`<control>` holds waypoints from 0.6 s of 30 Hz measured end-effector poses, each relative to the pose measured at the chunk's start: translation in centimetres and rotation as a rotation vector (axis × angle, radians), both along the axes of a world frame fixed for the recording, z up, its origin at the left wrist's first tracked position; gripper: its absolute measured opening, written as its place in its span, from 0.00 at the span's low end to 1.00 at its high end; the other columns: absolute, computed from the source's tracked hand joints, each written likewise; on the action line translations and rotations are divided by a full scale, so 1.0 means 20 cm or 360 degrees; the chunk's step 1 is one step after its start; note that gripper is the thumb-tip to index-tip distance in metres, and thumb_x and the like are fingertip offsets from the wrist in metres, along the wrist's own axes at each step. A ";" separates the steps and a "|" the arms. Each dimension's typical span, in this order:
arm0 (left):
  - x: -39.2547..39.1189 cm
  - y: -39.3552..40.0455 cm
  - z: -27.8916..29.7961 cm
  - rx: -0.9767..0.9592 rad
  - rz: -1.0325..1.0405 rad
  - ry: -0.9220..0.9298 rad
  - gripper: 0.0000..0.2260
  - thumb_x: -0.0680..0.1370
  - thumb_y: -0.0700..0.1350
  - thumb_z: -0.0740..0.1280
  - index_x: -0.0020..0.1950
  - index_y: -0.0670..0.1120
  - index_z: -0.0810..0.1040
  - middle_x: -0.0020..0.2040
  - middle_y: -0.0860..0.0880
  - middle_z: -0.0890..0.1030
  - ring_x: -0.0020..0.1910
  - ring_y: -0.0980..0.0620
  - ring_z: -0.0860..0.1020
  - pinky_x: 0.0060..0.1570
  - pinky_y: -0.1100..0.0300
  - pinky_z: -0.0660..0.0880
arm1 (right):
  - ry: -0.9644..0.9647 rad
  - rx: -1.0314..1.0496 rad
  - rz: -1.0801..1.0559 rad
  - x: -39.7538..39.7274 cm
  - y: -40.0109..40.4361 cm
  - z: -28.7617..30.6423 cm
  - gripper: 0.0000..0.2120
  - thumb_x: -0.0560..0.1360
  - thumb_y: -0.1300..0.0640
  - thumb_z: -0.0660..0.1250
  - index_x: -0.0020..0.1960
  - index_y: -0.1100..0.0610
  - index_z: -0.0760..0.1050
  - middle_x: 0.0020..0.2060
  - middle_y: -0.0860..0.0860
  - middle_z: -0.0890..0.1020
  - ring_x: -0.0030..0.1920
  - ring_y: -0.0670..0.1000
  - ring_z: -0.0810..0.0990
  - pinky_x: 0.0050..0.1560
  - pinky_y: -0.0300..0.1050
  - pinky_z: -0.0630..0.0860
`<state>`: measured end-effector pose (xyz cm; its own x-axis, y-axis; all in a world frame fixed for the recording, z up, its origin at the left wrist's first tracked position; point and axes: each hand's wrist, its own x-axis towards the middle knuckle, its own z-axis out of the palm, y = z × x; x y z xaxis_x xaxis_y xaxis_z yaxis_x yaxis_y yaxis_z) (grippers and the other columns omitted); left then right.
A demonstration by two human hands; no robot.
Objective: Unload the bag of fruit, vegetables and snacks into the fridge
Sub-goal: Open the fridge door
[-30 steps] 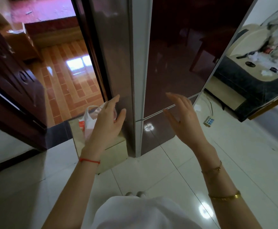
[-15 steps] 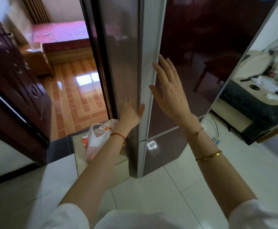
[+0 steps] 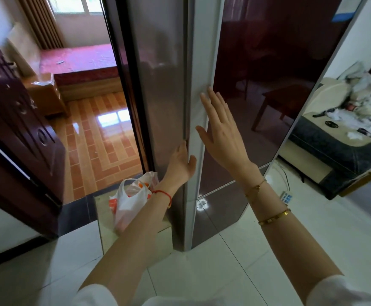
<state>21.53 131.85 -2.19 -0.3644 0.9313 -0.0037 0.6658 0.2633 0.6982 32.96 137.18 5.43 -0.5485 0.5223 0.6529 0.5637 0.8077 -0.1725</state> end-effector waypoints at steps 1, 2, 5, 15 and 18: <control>0.02 -0.03 0.01 0.0024 -0.0029 -0.0005 0.27 0.84 0.48 0.56 0.81 0.44 0.52 0.80 0.42 0.59 0.74 0.42 0.68 0.69 0.52 0.68 | 0.0030 0.0013 -0.0018 0.00 -0.01 -0.01 0.32 0.80 0.54 0.63 0.79 0.58 0.53 0.79 0.55 0.54 0.79 0.55 0.51 0.77 0.55 0.57; 0.04 -0.07 0.02 0.0055 -0.0064 -0.0012 0.25 0.84 0.48 0.57 0.80 0.44 0.55 0.79 0.42 0.61 0.72 0.44 0.71 0.64 0.57 0.70 | 0.0082 0.0034 -0.0044 0.00 -0.02 -0.01 0.32 0.80 0.55 0.64 0.79 0.58 0.54 0.79 0.56 0.55 0.79 0.55 0.53 0.76 0.55 0.60; 0.14 -0.21 0.04 0.0175 -0.0160 -0.0048 0.19 0.85 0.47 0.57 0.75 0.44 0.64 0.71 0.45 0.70 0.59 0.55 0.75 0.51 0.70 0.69 | 0.0342 0.0107 -0.0152 0.05 -0.10 -0.05 0.30 0.80 0.56 0.65 0.77 0.61 0.58 0.75 0.59 0.61 0.77 0.58 0.59 0.73 0.55 0.67; 0.35 -0.31 0.05 0.0712 -0.0372 0.0133 0.18 0.79 0.56 0.60 0.62 0.47 0.73 0.60 0.46 0.79 0.54 0.48 0.81 0.54 0.49 0.81 | 0.0468 0.0297 -0.0436 0.46 -0.31 -0.10 0.34 0.78 0.54 0.69 0.76 0.62 0.57 0.76 0.59 0.60 0.78 0.58 0.57 0.76 0.58 0.60; 0.42 -0.31 0.12 0.0964 -0.0393 0.0150 0.25 0.79 0.57 0.61 0.71 0.44 0.69 0.68 0.43 0.74 0.65 0.44 0.77 0.62 0.45 0.78 | 0.0381 0.0394 -0.0540 0.56 -0.38 -0.08 0.32 0.78 0.55 0.67 0.76 0.61 0.57 0.76 0.60 0.61 0.78 0.59 0.56 0.75 0.61 0.61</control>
<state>29.86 125.69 0.25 -0.1127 0.8148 0.5686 0.7216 -0.3262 0.6106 44.25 129.67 3.77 -0.1932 0.4585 0.8675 0.7702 0.6185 -0.1554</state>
